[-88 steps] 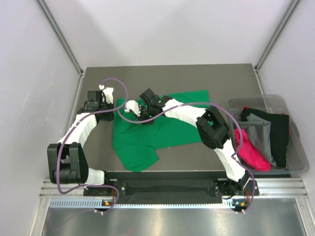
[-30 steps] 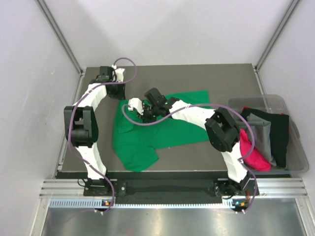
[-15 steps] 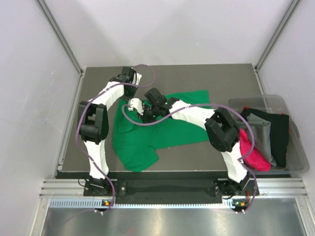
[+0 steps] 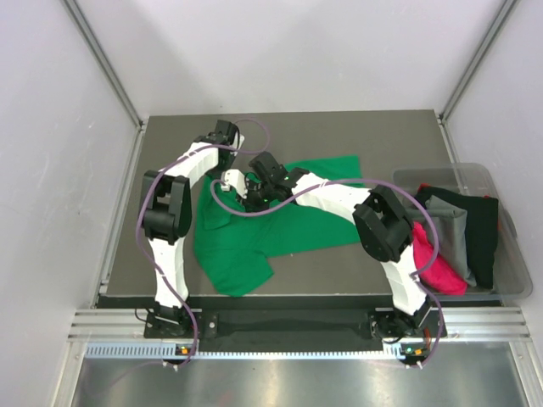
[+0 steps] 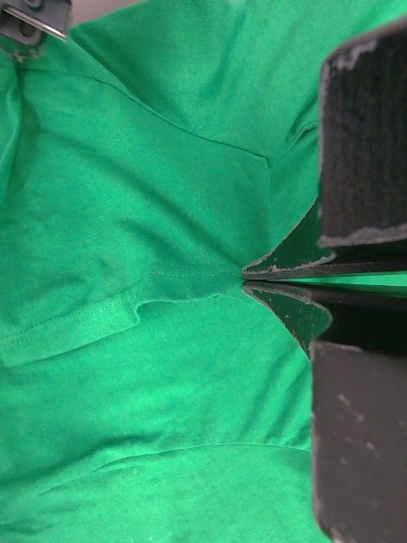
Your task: Fold and stack the t-shirts
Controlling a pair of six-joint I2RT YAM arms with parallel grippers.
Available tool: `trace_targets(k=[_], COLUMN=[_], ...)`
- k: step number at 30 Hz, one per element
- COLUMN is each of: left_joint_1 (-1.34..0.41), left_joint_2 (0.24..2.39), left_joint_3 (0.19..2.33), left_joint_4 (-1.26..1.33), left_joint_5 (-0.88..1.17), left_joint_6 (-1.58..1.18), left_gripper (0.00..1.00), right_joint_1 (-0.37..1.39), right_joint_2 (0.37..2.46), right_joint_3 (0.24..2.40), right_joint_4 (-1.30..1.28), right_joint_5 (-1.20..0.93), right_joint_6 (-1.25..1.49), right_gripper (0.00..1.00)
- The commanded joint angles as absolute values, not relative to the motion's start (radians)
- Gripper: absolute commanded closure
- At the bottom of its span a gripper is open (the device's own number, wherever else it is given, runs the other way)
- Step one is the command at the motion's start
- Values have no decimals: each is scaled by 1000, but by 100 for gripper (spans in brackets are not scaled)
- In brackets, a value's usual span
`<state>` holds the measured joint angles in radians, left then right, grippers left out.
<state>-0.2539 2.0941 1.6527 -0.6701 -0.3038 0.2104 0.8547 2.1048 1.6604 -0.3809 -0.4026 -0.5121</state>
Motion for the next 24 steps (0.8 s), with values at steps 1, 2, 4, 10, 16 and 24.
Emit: trace_targets(k=[1, 2, 4, 10, 16, 24], left_joint_1=[-259, -259, -259, -261, -261, -261], left_joint_2=[2111, 2114, 2120, 2120, 2140, 2125], left_joint_3=[1704, 1707, 1710, 1704, 1712, 1709], left_joint_4=[-686, -686, -684, -687, -690, -686], left_joint_5=[-322, -321, -322, -325, -334, -340], left_joint_6=[210, 207, 207, 207, 210, 209], left_gripper=[70, 70, 70, 70, 76, 100], right_joint_1=[853, 854, 854, 853, 853, 853], right_joint_2=[2103, 2102, 2103, 2111, 2115, 2123], right_joint_3=[1664, 1666, 1664, 1666, 1666, 1669], right_joint_4=[-342, -342, -342, -341, -341, -341], right_joint_5=[-437, -437, -437, -439, -437, -436], right_joint_6=[-506, -505, -505, -505, -506, -503], right_gripper=[100, 100, 100, 100, 100, 100])
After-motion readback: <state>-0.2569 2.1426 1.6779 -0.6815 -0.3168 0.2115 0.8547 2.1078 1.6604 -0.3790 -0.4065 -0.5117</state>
